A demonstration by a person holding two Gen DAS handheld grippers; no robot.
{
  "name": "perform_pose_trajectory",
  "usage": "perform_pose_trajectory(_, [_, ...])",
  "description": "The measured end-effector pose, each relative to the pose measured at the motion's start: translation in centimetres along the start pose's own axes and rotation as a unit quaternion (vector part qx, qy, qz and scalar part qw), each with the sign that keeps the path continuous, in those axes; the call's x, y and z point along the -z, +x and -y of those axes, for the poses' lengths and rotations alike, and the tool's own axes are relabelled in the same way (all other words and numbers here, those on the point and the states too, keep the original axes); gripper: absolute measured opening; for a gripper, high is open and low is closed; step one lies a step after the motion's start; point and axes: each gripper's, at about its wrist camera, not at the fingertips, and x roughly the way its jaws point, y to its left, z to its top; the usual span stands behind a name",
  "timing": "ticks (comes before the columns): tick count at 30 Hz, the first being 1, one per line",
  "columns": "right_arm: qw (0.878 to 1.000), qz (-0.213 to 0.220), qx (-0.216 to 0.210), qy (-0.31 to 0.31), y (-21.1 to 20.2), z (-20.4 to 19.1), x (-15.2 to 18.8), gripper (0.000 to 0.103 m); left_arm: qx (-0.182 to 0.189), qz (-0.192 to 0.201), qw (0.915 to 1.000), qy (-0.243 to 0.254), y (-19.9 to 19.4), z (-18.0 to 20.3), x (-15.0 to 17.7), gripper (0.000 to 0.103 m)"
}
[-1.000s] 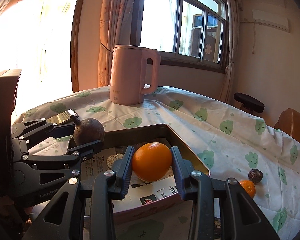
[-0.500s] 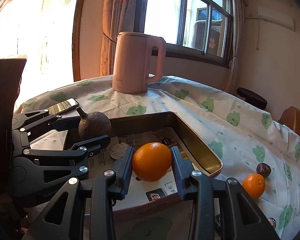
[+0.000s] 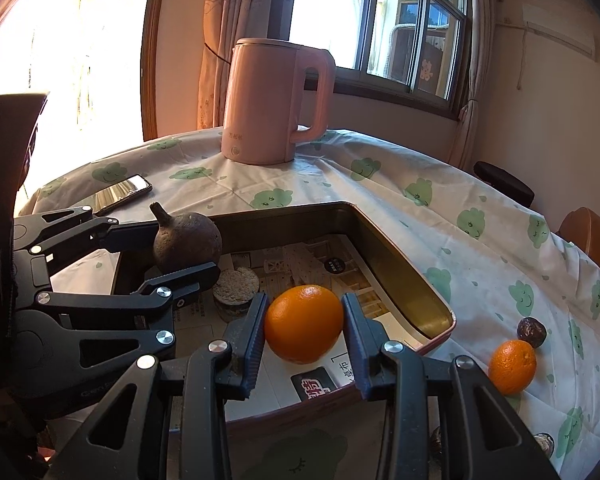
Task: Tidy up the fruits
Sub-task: 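Lower and release the orange into the tin with right gripper while left gripper releases the brown fruit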
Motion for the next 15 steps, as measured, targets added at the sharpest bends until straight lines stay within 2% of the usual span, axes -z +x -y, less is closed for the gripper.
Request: perform_pose_trajectory(15, [1.0, -0.003, 0.007, 0.001, 0.15, -0.04, -0.01, 0.04, -0.006, 0.006, 1.0, 0.001, -0.11, 0.11, 0.05, 0.053])
